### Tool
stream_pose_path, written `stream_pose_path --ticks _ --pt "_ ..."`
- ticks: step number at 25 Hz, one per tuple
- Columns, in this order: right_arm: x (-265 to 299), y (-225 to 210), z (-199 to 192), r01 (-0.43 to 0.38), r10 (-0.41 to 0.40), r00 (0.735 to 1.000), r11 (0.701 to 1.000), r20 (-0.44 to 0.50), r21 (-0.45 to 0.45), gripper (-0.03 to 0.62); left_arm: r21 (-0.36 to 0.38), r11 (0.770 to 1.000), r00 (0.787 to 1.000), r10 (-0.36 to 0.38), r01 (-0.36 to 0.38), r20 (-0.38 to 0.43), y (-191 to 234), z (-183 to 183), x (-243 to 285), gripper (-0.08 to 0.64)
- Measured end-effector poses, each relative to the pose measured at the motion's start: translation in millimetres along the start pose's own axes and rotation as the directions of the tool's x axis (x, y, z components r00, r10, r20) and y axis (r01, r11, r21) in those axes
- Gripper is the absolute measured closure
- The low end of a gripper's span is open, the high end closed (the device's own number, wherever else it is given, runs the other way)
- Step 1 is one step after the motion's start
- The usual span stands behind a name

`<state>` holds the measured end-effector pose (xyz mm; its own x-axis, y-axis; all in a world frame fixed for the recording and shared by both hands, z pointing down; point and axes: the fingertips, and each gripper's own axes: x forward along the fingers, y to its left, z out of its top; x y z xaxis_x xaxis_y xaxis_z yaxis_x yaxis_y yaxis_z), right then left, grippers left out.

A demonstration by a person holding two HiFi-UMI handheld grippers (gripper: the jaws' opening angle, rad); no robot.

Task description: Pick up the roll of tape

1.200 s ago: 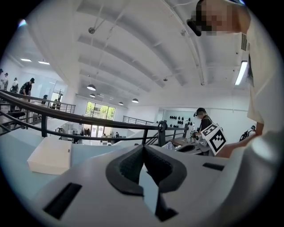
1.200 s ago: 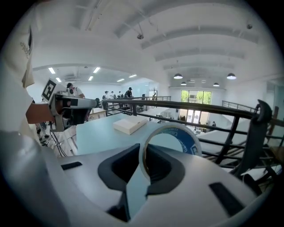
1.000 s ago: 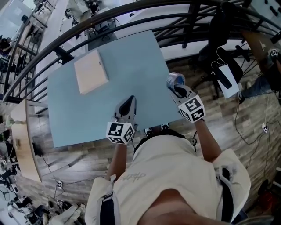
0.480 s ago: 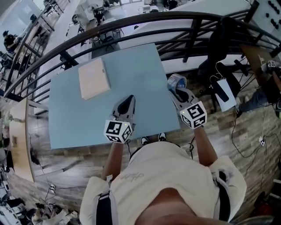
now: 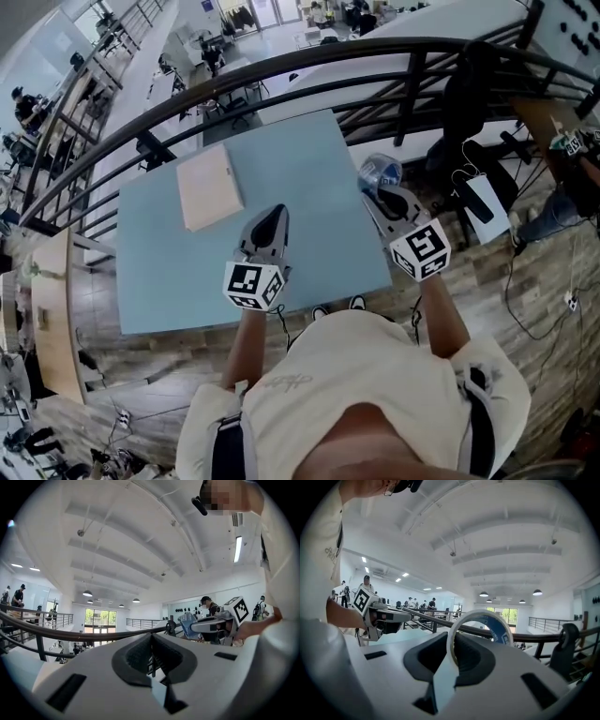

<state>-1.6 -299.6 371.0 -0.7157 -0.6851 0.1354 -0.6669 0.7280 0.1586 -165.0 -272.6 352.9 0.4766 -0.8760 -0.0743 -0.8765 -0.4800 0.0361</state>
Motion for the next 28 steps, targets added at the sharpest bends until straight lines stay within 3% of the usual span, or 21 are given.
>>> stream_pose_path --ticks 14,28 --pt "6.2 -22.3 28.5 0.041 -0.041 0.997 0.999 0.072 -0.004 0.540 0.057 0.998 0.998 0.007 -0.011 0.069 23.9 37.5 16.0 0.541" --pt "12.8 -27.0 44.0 0.032 -0.029 0.994 0.999 0.108 -0.027 0.540 0.058 0.997 0.993 0.037 -0.043 0.112 36.0 51.7 21.9 0.540"
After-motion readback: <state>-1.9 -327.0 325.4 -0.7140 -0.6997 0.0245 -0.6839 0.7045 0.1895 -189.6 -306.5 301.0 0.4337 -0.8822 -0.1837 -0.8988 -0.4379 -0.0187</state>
